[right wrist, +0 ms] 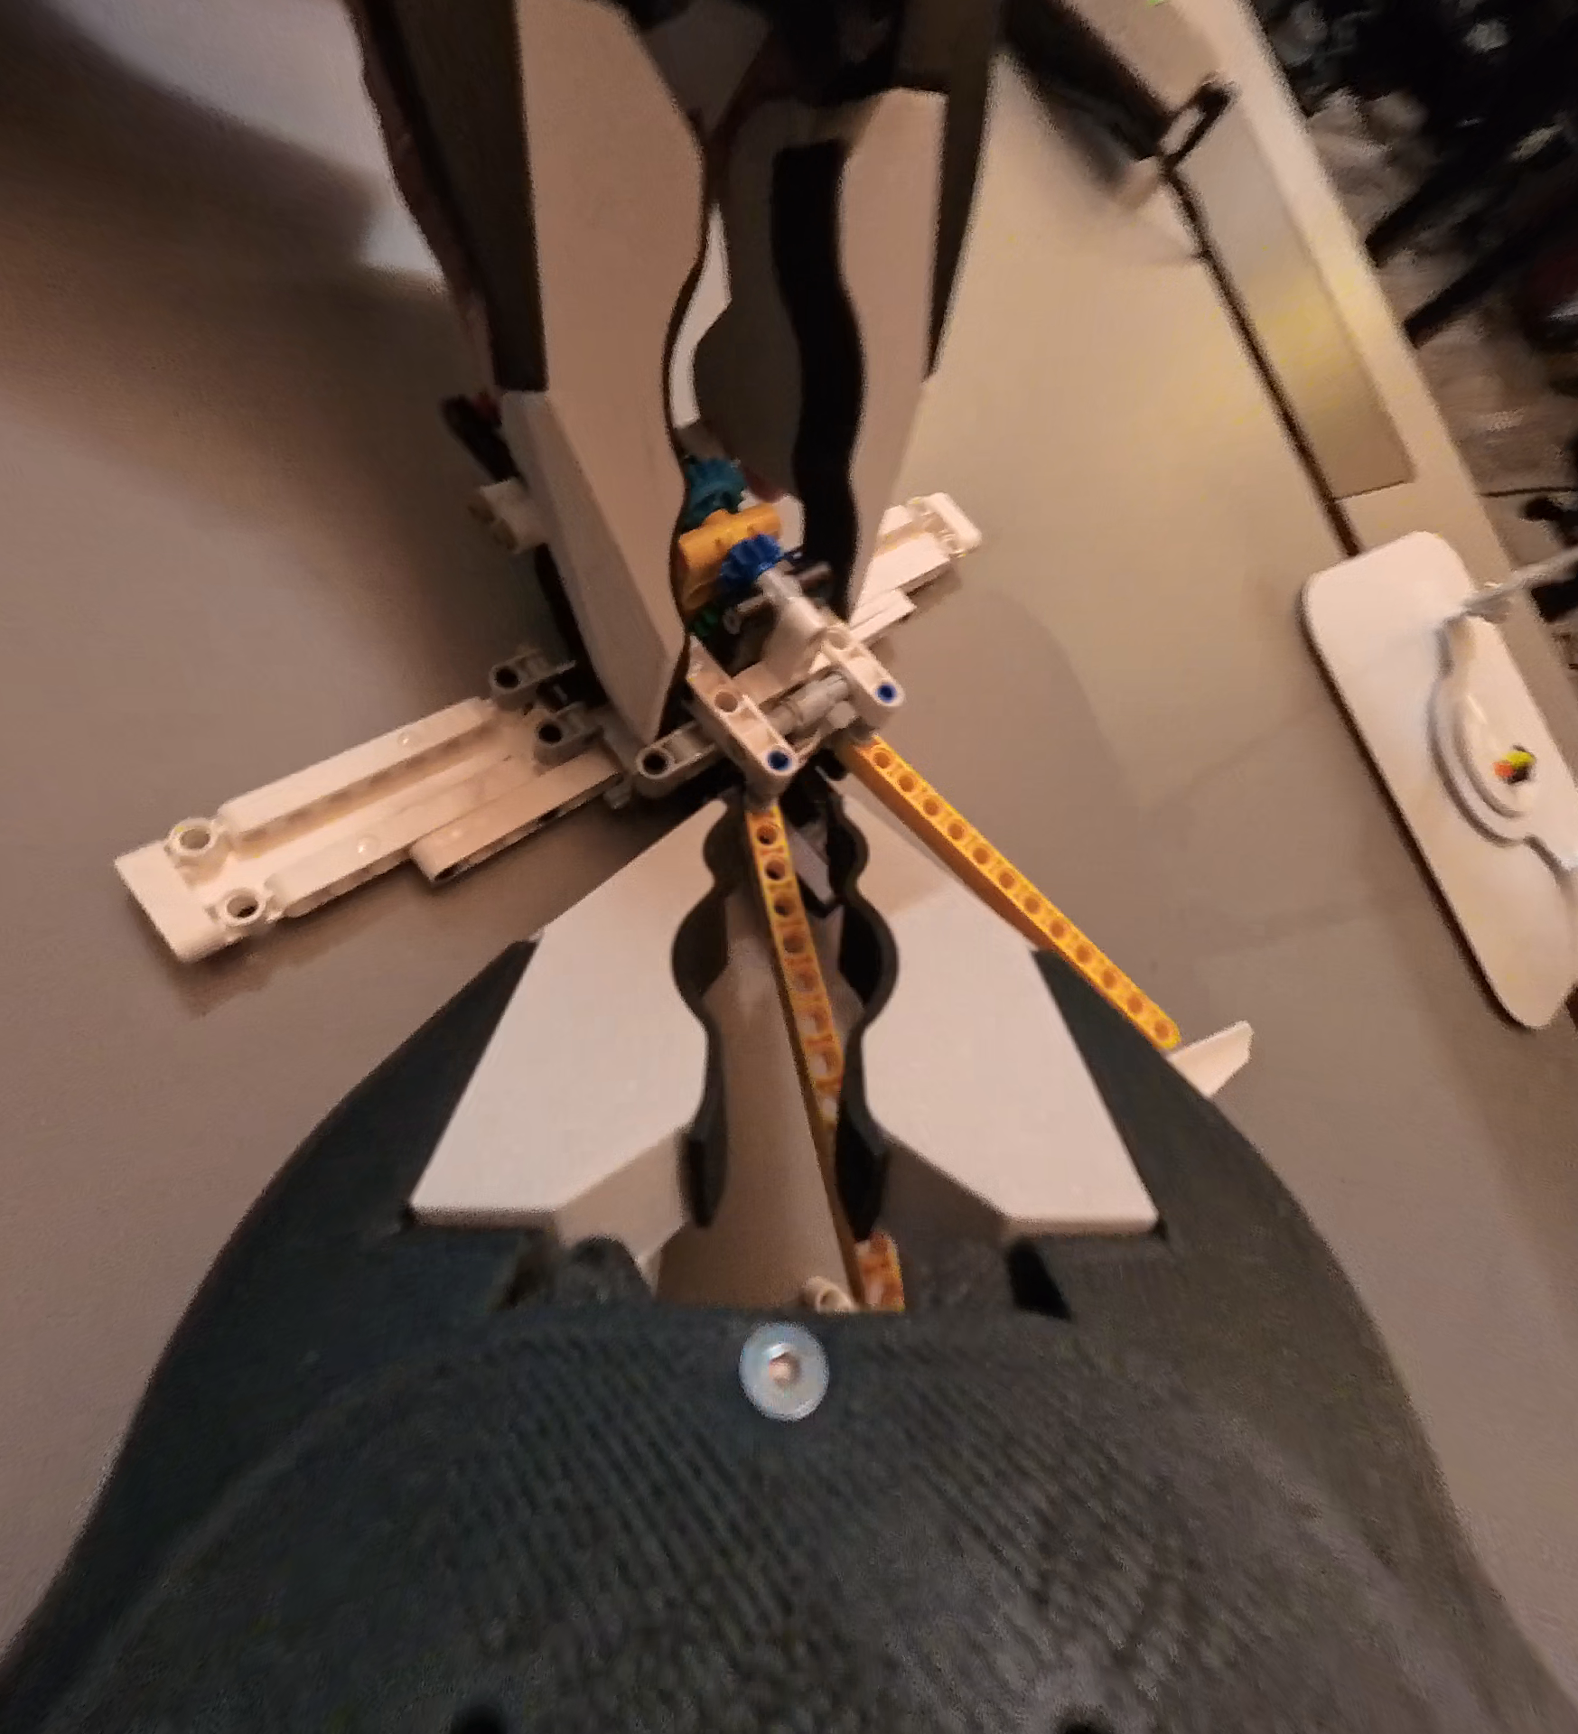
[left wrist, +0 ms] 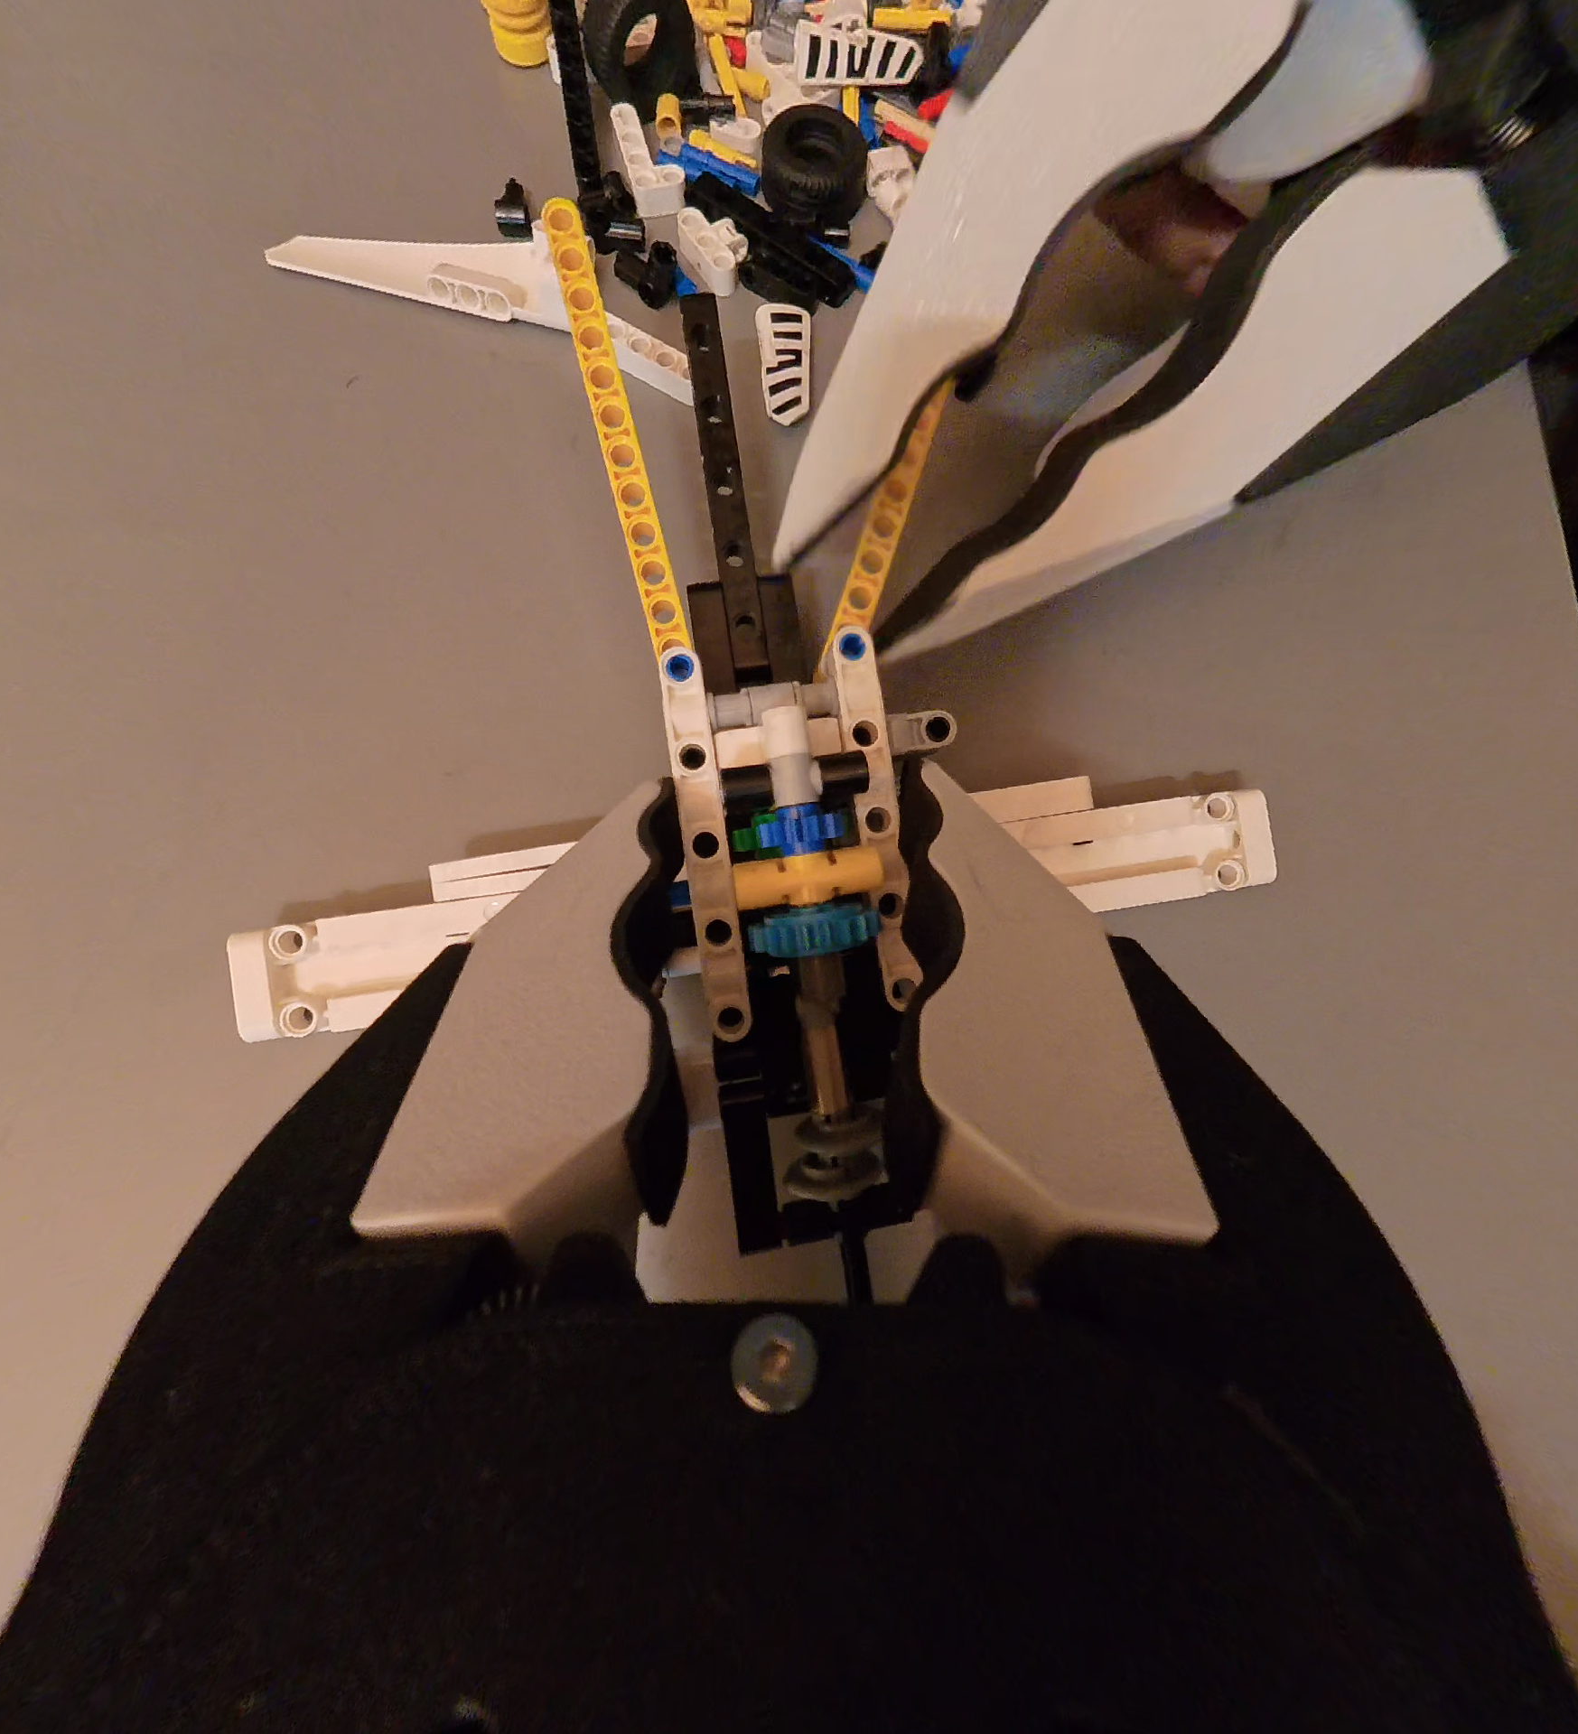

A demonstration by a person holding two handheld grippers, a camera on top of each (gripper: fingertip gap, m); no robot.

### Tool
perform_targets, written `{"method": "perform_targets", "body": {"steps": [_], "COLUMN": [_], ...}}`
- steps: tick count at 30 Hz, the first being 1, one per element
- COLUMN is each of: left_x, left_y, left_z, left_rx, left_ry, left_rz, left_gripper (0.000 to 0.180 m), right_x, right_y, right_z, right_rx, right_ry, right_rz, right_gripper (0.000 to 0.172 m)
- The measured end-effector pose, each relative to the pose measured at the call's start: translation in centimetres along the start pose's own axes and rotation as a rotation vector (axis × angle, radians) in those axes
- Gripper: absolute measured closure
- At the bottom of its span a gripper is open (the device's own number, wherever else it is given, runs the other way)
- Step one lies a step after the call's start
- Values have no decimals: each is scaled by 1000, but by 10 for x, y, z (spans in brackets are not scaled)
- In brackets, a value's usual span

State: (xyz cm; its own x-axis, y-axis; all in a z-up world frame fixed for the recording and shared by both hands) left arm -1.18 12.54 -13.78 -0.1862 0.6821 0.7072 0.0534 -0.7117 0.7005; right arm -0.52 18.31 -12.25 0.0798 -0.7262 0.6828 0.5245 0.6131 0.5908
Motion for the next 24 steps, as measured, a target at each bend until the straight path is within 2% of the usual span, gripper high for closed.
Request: {"method": "perform_targets", "body": {"steps": [4, 7, 8, 14, 18, 24], "left_x": [0, 1, 2, 22, 29, 35], "left_y": [0, 3, 6, 42, 57, 66], "left_z": [-1, -4, -6, -19, -29, -33], "left_rx": [-2, -10, -15, -159, -237, -331], "left_ry": [12, 98, 126, 366, 479, 558], "left_rz": [-3, -10, 9, 307, 477, 605], "left_gripper": [133, 133, 133, 134, 134, 134], "right_x": [7, 5, 5, 0, -3, -4], "right_y": [35, 68, 75, 79, 76, 74], "right_z": [12, 19, 17, 17, 19, 17], "right_rx": [-295, -538, -574, -531, -520, -505], "right_ry": [-35, -22, -18, -105, -112, -116], "right_rz": [219, 405, 458, 549, 541, 530], "right_gripper": [153, 167, 172, 172, 172, 172]}}
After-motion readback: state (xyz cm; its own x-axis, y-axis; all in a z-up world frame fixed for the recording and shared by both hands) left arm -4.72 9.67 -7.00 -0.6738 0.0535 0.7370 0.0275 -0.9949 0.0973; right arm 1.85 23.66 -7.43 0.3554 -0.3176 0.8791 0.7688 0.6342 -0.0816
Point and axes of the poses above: each gripper's, where its closed fingertips meet, y back along the fingers, x out of its top, z = x × y across the jaws, the point moved 3 cm from there along y, back along the fingers, and after that the axes turned 2 degrees about -x, right-handed, at the moved point
